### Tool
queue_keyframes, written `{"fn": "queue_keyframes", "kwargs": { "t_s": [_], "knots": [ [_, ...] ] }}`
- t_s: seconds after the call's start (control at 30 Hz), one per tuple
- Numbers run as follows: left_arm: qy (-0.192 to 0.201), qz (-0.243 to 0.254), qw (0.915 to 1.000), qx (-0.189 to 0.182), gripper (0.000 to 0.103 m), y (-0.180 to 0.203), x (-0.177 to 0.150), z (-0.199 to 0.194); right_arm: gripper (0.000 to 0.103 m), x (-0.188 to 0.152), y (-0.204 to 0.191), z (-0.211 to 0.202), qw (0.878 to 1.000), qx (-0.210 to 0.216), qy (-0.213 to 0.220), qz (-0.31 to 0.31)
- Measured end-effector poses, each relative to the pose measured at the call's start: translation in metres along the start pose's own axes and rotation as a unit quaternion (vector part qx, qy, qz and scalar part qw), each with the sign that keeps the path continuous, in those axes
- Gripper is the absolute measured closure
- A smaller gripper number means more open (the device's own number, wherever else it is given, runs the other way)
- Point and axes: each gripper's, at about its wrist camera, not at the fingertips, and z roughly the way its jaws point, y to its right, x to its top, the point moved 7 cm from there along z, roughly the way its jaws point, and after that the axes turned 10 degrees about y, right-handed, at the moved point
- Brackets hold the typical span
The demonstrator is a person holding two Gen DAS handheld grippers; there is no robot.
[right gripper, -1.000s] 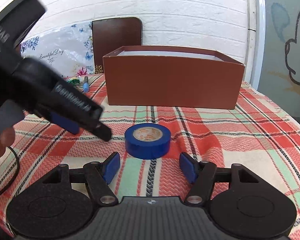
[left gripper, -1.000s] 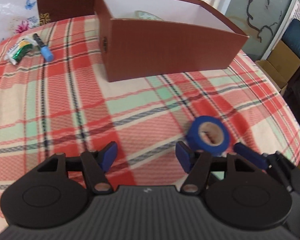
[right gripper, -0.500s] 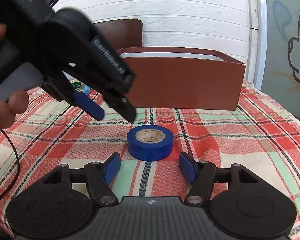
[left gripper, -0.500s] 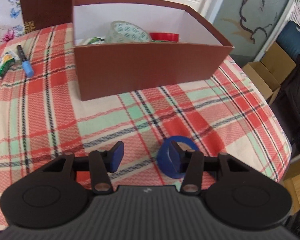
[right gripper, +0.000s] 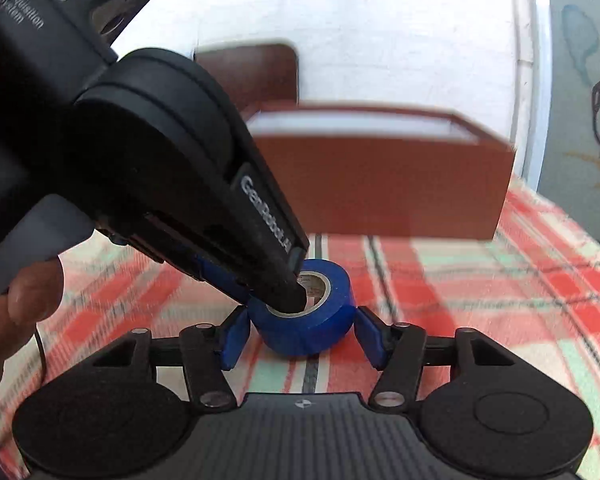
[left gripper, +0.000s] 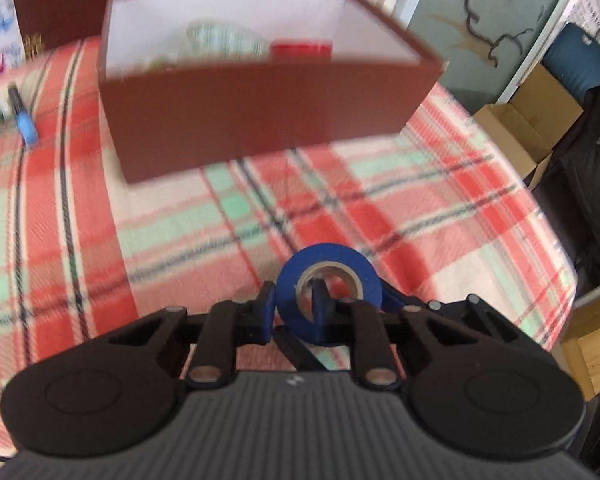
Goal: Organize objects
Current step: 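Lower the right gripper onto the blue tape roll and grasp it, then carry the blue tape into the brown box and open the right gripper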
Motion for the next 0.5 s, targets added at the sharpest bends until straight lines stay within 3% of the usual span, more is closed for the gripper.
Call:
{"fn": "queue_keyframes", "kwargs": {
  "t_s": [0.1,0.23,0.5],
  "knots": [
    [0.055,0.018,0.9983,-0.006,0.082,0.005,0.040,-0.022,0.046,0.037,0.003,0.001,0.998,-0.012,0.060,-0.012],
    [0.107,0.019,0.9940,0.013,0.082,-0.005,0.089,-0.031,0.046,0.080,0.004,0.029,0.994,-0.003,0.107,-0.013],
    [0.111,0.002,0.9909,0.076,0.082,-0.051,0.141,0.002,0.046,0.104,-0.008,0.111,0.994,0.027,0.108,-0.002]
  ]
}}
